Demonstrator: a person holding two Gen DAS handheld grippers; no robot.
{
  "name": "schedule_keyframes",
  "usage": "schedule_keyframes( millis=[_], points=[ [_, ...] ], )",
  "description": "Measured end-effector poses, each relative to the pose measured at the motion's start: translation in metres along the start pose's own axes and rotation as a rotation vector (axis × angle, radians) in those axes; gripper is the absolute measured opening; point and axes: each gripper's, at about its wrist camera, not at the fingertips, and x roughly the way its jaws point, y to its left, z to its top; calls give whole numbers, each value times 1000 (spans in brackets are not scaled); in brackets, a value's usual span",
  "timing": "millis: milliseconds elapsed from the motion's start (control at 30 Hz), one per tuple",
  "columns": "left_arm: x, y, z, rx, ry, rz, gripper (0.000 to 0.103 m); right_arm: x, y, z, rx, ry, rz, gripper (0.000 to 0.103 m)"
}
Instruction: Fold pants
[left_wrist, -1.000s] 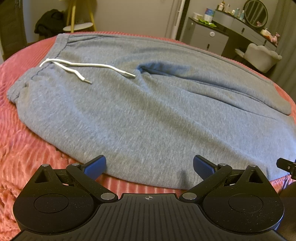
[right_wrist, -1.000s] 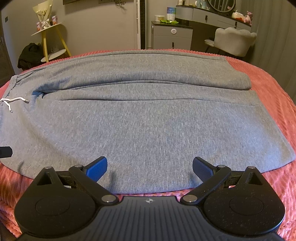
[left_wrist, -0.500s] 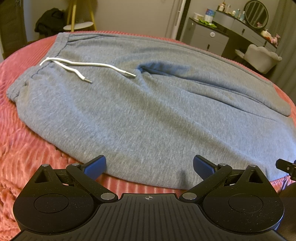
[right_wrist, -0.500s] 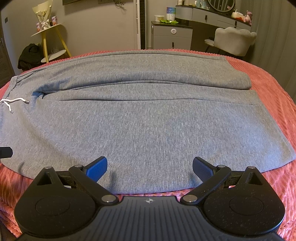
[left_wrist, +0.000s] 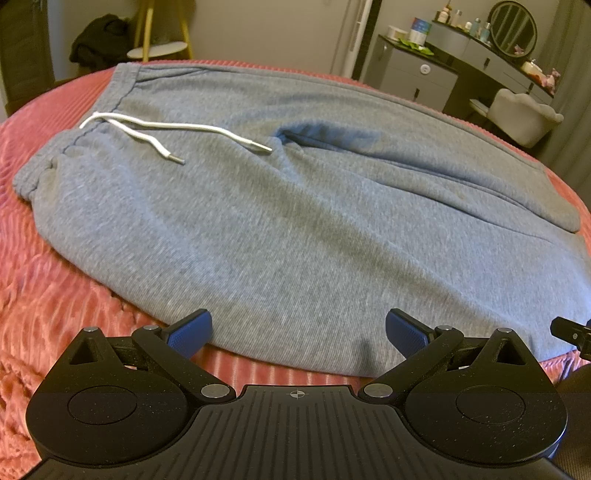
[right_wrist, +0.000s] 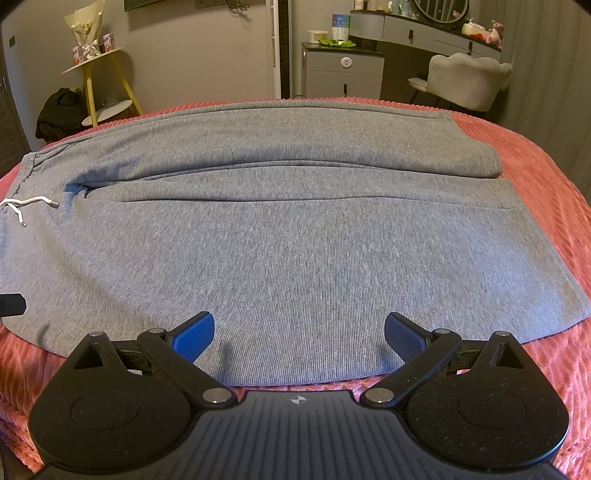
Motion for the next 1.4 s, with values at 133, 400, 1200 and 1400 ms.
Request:
schedule_keyframes(
  millis=[133,400,1200,1400],
  points=[
    [-1,1,0,-3,0,-1,103,0,0,0,1,0,1,99],
    [0,2,0,-13,3,-1,103,0,1,1,4,3,6,99],
    [1,4,2,-28,3,-5,103,4,-3,0,33,1,26,99],
    [1,5,2,-34,4,-5,103,4,-3,0,34,0,26,99]
  ],
)
